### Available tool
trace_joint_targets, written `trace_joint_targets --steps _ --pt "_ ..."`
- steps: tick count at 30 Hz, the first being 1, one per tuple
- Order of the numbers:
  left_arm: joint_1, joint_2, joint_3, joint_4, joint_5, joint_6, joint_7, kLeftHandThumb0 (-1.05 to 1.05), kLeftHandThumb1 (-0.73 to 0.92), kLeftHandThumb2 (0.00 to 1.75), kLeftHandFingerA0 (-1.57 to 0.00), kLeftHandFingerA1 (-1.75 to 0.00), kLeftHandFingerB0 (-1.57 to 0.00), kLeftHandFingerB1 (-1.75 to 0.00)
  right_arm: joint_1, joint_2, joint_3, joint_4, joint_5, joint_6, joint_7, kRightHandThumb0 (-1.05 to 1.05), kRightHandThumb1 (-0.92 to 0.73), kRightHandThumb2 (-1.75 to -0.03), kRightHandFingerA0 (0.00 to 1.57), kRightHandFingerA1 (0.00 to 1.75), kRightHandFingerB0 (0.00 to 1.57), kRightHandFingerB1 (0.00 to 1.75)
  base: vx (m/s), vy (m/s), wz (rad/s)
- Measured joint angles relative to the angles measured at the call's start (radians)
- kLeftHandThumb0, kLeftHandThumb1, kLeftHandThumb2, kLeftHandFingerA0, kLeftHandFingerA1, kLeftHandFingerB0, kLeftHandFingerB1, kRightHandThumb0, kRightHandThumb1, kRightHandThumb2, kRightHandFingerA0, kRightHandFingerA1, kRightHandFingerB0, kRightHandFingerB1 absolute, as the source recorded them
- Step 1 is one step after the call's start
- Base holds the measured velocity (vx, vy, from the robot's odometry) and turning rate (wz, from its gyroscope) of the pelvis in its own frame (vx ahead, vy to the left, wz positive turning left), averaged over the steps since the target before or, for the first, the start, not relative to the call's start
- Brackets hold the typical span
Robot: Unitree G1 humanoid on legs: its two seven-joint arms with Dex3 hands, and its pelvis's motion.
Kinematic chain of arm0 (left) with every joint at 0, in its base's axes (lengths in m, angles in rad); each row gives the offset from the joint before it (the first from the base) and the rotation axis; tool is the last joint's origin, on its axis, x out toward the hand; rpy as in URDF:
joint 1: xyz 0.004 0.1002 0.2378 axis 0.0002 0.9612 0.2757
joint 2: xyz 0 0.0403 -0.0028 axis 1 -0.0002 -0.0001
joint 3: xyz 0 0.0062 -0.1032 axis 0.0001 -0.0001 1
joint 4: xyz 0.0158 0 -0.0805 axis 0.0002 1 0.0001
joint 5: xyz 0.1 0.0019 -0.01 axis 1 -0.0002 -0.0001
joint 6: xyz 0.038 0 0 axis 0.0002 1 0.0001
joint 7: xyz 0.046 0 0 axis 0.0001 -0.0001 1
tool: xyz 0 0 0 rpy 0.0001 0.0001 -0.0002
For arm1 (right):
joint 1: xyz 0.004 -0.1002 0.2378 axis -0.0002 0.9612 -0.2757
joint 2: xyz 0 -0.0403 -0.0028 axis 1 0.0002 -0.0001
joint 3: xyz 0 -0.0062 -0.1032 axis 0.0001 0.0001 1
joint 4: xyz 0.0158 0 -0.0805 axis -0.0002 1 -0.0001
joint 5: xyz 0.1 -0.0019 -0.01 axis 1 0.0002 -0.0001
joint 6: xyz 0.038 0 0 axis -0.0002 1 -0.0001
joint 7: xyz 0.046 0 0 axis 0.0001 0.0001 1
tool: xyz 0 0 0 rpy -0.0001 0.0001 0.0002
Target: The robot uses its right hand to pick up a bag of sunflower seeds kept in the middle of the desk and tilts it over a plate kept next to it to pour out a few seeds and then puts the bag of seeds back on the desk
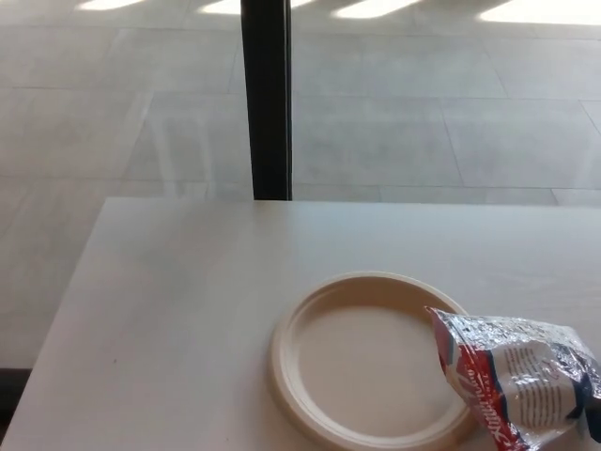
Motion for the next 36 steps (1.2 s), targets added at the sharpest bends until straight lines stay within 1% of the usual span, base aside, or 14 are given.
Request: trace_joint_targets --steps 1,3,5,10,11,12,15,16,20,21,22,23,27,36 --pt "0.0 0.0 0.001 0.002 -0.001 -0.002 -0.002 -0.72 0.5 0.86 -0.36 -0.63 -0.25 -0.47 0.0 0.003 -0.016 -0.012 0.01 0.0 0.001 -1.0 -0.58 -0.63 0.0 0.66 0.0 0.53 0.0 0.0 0.0" --pt "-0.001 0.0 0.001 0.007 -0.003 -0.004 -0.007 -0.63 0.61 0.59 -0.38 -0.57 -0.31 -0.36 -0.023 0.004 -0.065 -0.005 0.038 -0.001 0.003 -1.05 -0.56 -1.02 0.0 0.18 0.0 0.22 0.0 0.0 0.0" --pt "-0.002 0.0 0.005 0.01 -0.007 -0.004 -0.009 -0.69 0.5 0.88 -0.38 -0.62 -0.25 -0.48 -0.075 -0.009 -0.11 0.054 0.062 -0.003 0.006 -1.05 -0.56 -1.02 0.0 0.18 0.0 0.22 0.0 0.0 0.0" --pt "-0.004 0.0 0.011 0.015 -0.013 -0.014 -0.015 -0.65 0.64 0.6 -0.4 -0.57 -0.32 -0.35 -0.226 -0.08 -0.222 0.139 0.126 -0.024 0.012 -1.0 -0.55 -1.0 0.0 0.23 0.0 0.27 0.0 0.0 0.0" --pt "-0.004 0.0 0.011 0.015 -0.014 -0.017 -0.015 -0.65 0.62 0.59 -0.4 -0.58 -0.32 -0.36 -0.25 -0.098 -0.24 0.135 0.138 -0.027 0.016 -1.05 -0.59 -0.64 0.0 0.24 0.0 0.31 0.0 0.0 0.0" --pt "-0.004 0.0 0.013 0.015 -0.016 -0.019 -0.016 -0.64 0.61 0.59 -0.39 -0.57 -0.33 -0.36 -0.273 -0.114 -0.255 0.12 0.15 -0.03 0.02 -0.93 -0.53 -1.01 0.03 0.24 0.0 0.34 0.0 0.0 0.0" --pt "-0.007 -0.001 0.026 0.015 -0.025 -0.023 -0.017 -0.67 0.64 0.6 -0.38 -0.56 -0.31 -0.35 -0.332 -0.168 -0.277 0.016 0.175 -0.031 0.027 -0.88 -0.48 -0.96 0.01 0.23 0.0 0.43 0.0 0.0 0.0" --pt "-0.006 -0.001 0.025 0.015 -0.026 -0.024 -0.017 -0.67 0.64 0.6 -0.4 -0.56 -0.31 -0.35 -0.351 -0.181 -0.279 -0.021 0.181 -0.028 0.03 -1.05 -0.56 -0.68 0.0 0.48 0.0 0.49 0.0 0.0 0.0" --pt "-0.002 -0.001 0.021 0.015 -0.027 -0.03 -0.018 -0.65 0.64 0.6 -0.39 -0.54 -0.3 -0.33 -0.396 -0.221 -0.275 -0.163 0.201 0.005 0.051 -1.02 -0.56 -0.62 0.0 0.72 0.02 0.6 0.0 0.0 0.0" --pt "-0.002 -0.001 0.021 0.016 -0.027 -0.031 -0.018 -0.64 0.63 0.59 -0.37 -0.54 -0.29 -0.34 -0.401 -0.228 -0.273 -0.189 0.203 0.01 0.055 -0.92 -0.45 -0.83 0.01 0.66 0.06 0.58 0.0 0.0 0.0" --pt "-0.001 -0.001 0.021 0.016 -0.027 -0.031 -0.018 -0.67 0.62 0.59 -0.38 -0.55 -0.3 -0.34 -0.407 -0.235 -0.267 -0.224 0.206 0.016 0.061 -0.93 -0.57 -0.58 0.0 0.71 0.08 0.59 0.0 0.0 0.0" --pt "-0.002 -0.001 0.021 0.016 -0.027 -0.031 -0.019 -0.66 0.63 0.59 -0.36 -0.54 -0.3 -0.34 -0.412 -0.24 -0.259 -0.254 0.209 0.021 0.066 -0.88 -0.45 -0.84 0.0 0.59 0.09 0.54 0.0 0.0 0.0" --pt "-0.004 -0.001 0.021 0.016 -0.028 -0.032 -0.023 -0.68 0.65 0.6 -0.37 -0.56 -0.29 -0.34 -0.441 -0.253 -0.197 -0.399 0.217 0.042 0.104 -0.82 -0.48 -0.88 0.09 0.08 0.07 0.17 0.0 0.0 0.0" --pt "-0.004 -0.001 0.017 0.017 -0.028 -0.033 -0.027 -0.7 0.67 0.6 -0.37 -0.55 -0.31 -0.35 -0.471 -0.349 0.086 -0.626 0.153 0.067 0.205 -0.91 -0.51 -0.88 0.0 0.01 0.0 0.0 0.0 0.0 0.0"
